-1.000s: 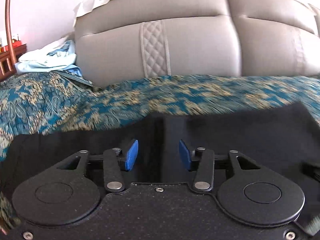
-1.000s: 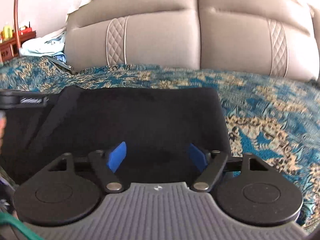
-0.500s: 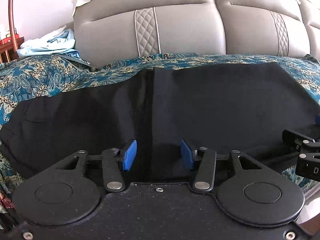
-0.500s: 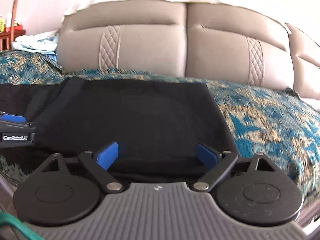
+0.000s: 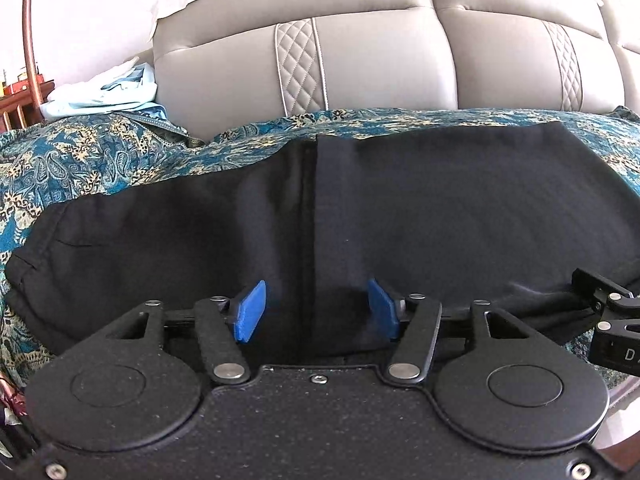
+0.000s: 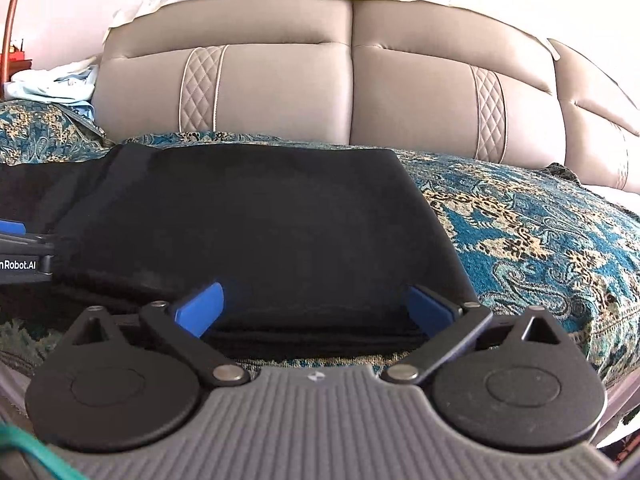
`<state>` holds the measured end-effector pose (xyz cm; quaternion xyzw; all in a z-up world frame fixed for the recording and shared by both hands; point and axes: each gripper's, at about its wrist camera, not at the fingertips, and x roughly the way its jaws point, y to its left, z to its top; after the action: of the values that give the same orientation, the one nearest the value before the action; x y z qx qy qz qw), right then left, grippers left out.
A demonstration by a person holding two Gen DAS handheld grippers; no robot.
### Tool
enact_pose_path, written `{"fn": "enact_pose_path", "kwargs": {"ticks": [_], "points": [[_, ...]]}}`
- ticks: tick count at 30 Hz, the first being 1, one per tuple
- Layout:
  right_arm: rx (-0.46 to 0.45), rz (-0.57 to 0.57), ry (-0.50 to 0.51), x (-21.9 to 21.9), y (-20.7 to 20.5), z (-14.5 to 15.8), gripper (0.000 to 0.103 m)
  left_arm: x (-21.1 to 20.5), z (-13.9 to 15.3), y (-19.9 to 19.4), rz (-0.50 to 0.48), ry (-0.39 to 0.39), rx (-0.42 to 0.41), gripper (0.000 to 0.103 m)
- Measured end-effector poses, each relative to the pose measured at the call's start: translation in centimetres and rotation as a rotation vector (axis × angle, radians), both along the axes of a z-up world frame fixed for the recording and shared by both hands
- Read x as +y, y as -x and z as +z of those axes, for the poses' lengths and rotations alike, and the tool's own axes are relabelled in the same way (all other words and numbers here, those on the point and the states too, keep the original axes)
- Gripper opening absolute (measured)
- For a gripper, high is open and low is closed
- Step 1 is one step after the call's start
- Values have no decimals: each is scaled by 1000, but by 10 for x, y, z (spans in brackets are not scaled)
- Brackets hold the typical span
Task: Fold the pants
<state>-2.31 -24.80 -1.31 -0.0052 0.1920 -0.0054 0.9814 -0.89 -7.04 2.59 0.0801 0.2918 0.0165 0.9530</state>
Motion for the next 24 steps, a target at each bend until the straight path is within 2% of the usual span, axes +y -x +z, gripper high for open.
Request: {"fn": "enact_pose_path", "kwargs": {"ticks": [4,9,13,20,24], "points": [[-28,-1,-7,0,3,3,103,4,1,-2,7,21,10,62],[-156,14,20,10,11,13,103,13,3,-5,11,52,28,70],[-149,46,36,26,2,13,103,24,6,-5,37,60,21,79],[-139,146,-1,59,-7,12,103,62,12,1,121,39,-15,80],[-127,197,-27,77,-11,12,103,97,16,6,218,92,-33,87]]}}
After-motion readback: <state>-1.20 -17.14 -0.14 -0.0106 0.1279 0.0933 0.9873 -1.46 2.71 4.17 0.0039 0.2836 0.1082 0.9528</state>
